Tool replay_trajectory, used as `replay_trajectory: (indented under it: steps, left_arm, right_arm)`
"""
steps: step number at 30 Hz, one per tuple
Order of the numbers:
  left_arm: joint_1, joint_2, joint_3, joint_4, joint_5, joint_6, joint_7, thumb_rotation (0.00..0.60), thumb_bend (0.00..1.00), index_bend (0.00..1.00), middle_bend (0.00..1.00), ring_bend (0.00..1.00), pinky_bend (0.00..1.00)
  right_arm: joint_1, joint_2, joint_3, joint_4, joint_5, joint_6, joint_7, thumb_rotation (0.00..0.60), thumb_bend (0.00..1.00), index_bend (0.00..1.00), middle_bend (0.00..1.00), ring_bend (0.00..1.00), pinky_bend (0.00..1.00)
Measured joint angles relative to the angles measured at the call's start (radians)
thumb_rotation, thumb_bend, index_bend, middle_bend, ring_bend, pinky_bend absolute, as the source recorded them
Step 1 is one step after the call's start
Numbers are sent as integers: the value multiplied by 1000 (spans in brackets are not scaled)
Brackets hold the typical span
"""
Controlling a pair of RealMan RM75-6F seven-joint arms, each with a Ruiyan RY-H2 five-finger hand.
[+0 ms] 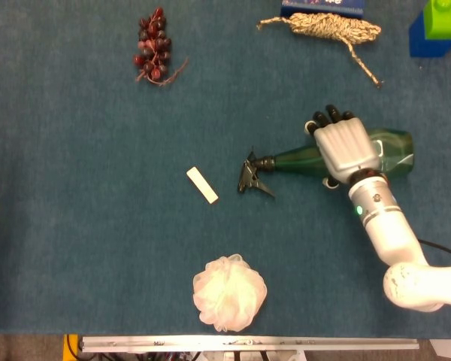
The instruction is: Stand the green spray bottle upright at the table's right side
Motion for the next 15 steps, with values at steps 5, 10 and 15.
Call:
replay_trajectory:
  steps: [5,10,15]
  left_arm:
    - [0,0,0,0,0,0,0,600,0,0,0,0,0]
    - [0,0,0,0,0,0,0,600,0,0,0,0,0]
    - [0,0,0,0,0,0,0,600,0,0,0,0,0]
  right_arm:
    - [14,-6,-9,14,9,-9,13,600,0,277,193,87,227]
    - [25,-9,-19,27,17,-14,23,600,0,277,207,87,226]
    - [35,-9,-27,36,30,-14,28,600,0,277,220,90,226]
